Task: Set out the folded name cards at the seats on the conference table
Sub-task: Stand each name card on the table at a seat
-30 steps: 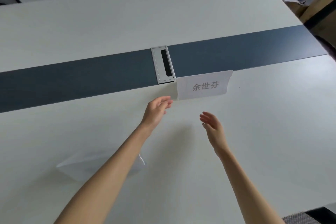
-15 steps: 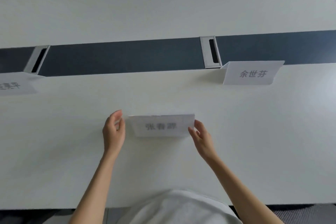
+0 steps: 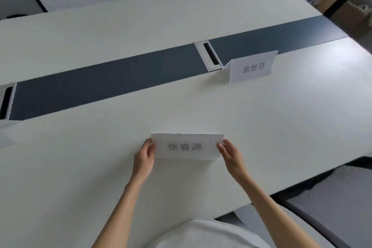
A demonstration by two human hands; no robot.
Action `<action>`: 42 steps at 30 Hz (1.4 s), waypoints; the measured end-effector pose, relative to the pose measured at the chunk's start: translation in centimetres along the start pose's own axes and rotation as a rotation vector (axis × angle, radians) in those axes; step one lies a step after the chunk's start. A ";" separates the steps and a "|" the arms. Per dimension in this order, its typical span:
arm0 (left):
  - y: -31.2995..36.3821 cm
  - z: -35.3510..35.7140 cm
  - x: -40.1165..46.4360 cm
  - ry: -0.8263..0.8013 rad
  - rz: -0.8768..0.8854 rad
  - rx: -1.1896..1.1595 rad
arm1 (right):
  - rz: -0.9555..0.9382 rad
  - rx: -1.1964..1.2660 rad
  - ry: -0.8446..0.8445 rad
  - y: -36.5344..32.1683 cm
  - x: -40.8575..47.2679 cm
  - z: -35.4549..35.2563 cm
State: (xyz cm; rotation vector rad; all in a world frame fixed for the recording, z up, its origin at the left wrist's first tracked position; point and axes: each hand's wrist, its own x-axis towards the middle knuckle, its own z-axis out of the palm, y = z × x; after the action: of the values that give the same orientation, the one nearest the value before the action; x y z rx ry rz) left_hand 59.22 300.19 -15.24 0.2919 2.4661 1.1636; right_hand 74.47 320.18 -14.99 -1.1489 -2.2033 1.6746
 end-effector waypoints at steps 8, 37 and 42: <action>2.7 0.3 -1.6 -0.197 0.320 0.070 | 0.078 0.161 0.280 2.3 -7.2 -1.5; 21.4 32.2 -42.2 -1.269 0.813 0.082 | 0.383 0.360 1.481 19.9 -50.3 -29.7; 25.3 40.9 -43.9 -1.256 0.851 0.136 | 0.421 0.402 1.491 24.7 -48.8 -36.7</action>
State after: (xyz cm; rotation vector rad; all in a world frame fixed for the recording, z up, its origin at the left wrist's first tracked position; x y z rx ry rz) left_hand 117.06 329.18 -7.61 1.6215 1.2467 0.6439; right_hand 139.90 318.97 -7.41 -1.8451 -0.6990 0.6725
